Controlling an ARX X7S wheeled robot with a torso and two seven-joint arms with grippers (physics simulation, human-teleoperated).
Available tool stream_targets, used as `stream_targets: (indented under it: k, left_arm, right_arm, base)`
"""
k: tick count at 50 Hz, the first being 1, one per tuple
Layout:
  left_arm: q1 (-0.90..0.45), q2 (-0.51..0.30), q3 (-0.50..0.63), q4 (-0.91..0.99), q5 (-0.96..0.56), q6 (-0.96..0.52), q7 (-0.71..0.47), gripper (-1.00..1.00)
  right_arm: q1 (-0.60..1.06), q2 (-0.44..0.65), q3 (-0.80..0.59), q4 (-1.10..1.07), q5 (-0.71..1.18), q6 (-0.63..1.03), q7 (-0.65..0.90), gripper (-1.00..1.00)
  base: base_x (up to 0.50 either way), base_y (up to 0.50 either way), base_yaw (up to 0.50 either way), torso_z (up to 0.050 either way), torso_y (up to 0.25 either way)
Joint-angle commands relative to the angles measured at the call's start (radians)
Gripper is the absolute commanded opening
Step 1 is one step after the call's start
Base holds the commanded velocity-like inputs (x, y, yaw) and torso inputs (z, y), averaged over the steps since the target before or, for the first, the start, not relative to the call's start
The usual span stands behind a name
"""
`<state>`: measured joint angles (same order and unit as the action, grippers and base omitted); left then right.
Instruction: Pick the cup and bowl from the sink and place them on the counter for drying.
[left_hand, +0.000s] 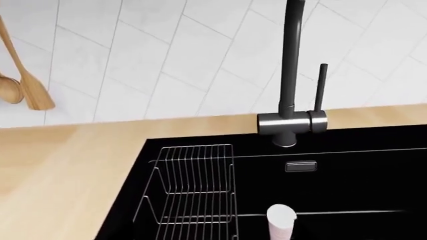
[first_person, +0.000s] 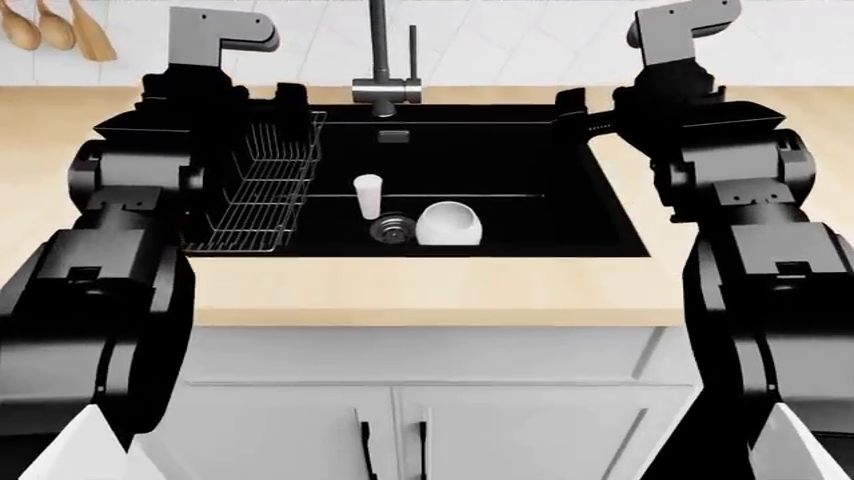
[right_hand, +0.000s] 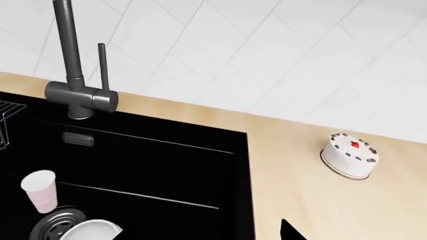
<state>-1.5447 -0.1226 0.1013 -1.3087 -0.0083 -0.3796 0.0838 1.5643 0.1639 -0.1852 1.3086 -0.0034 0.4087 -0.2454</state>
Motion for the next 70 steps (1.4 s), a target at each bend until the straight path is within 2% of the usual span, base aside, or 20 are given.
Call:
stream_targets:
  k: [1,70]
  left_arm:
    - [0.001,0.004,0.000,0.000,0.014,0.003,0.006,1.00]
    - [0.022,-0.006,0.020,0.000,0.008,0.009,0.011,1.00]
  right_arm:
    - [0.003,-0.008,-0.005,0.000,0.001,0.021,-0.020,1.00]
    - [0.001,-0.011,0.052,0.000,0.009,0.047,-0.021,1.00]
  base:
    - [0.23,0.00,0.00,0.000,0.000]
    - [0.28,0.00,0.00,0.000,0.000]
